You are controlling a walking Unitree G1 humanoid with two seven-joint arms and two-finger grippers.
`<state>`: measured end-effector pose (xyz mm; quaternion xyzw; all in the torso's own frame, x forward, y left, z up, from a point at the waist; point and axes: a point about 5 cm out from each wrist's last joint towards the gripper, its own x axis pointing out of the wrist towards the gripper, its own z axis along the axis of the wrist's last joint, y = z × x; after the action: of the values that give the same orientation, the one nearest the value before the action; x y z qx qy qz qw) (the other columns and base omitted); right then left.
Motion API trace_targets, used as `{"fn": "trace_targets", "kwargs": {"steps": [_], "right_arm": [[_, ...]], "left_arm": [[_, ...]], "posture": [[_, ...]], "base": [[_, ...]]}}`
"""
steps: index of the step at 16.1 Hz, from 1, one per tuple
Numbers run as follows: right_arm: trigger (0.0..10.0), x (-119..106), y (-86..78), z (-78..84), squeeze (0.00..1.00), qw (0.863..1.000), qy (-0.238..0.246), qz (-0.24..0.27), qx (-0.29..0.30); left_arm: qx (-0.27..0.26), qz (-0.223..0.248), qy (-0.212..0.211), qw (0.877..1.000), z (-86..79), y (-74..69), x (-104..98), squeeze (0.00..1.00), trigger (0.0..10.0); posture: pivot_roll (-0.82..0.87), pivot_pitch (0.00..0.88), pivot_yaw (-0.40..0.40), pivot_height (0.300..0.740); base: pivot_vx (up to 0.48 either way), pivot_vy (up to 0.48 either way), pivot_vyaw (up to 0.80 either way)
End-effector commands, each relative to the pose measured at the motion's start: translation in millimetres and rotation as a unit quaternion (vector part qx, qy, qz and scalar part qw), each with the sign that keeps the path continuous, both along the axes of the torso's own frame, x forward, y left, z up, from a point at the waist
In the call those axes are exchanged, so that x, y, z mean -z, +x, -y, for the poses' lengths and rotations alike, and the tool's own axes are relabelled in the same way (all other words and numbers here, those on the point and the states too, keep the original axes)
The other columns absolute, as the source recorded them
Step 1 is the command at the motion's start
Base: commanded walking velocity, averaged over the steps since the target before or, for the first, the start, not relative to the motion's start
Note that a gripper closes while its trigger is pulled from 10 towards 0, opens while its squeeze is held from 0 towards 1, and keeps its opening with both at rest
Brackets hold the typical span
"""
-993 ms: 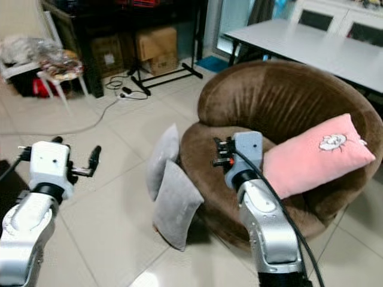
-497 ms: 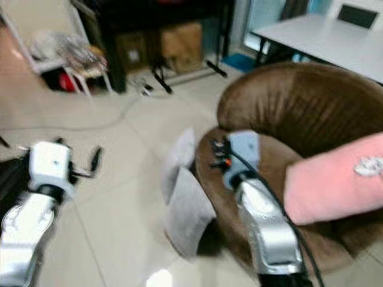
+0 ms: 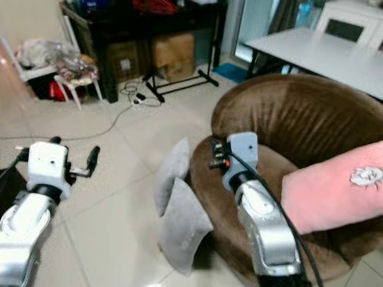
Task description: Move the pillow to the sofa from floor
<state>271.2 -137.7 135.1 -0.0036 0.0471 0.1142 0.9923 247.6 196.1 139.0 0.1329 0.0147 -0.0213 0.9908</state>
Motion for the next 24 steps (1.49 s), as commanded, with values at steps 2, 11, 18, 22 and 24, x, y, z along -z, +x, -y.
{"fn": "trace_targets", "kwargs": {"steps": [2,11,18,22,24], "right_arm": [[10.0,-3.4,0.7,0.3,0.00,1.000,0.004,0.012,0.009],[10.0,-2.5,1.5,3.3,0.00,0.999,0.010,0.015,0.029],[10.0,-1.0,2.2,7.1,0.00,0.999,0.015,0.013,0.047],[10.0,-0.3,1.4,9.3,0.00,0.998,0.026,0.012,0.054],[10.0,0.7,0.5,11.2,0.00,0.998,0.027,0.013,0.062]], "left_arm": [[0.001,0.007,0.008,1.000,-4.3,-0.2,-3.0,0.00,10.0],[0.008,0.010,0.012,1.000,-4.4,2.2,-3.5,0.00,10.0],[0.013,0.010,0.014,1.000,-3.8,4.0,-3.6,0.00,10.0],[0.013,0.010,0.019,1.000,-3.6,3.9,-3.1,0.00,10.0],[0.016,0.016,0.023,0.999,-2.8,3.6,-2.8,0.00,10.0]], "posture": [[-0.12,0.000,0.004,0.740],[-0.13,0.000,0.018,0.740],[-0.13,0.000,0.020,0.740],[-0.13,0.000,0.021,0.740],[-0.13,0.000,0.023,0.735]], "base": [[0.292,0.000,0.00],[0.296,0.000,0.24],[0.298,0.000,-0.23],[0.294,0.000,0.00],[0.000,0.000,0.00]]}}
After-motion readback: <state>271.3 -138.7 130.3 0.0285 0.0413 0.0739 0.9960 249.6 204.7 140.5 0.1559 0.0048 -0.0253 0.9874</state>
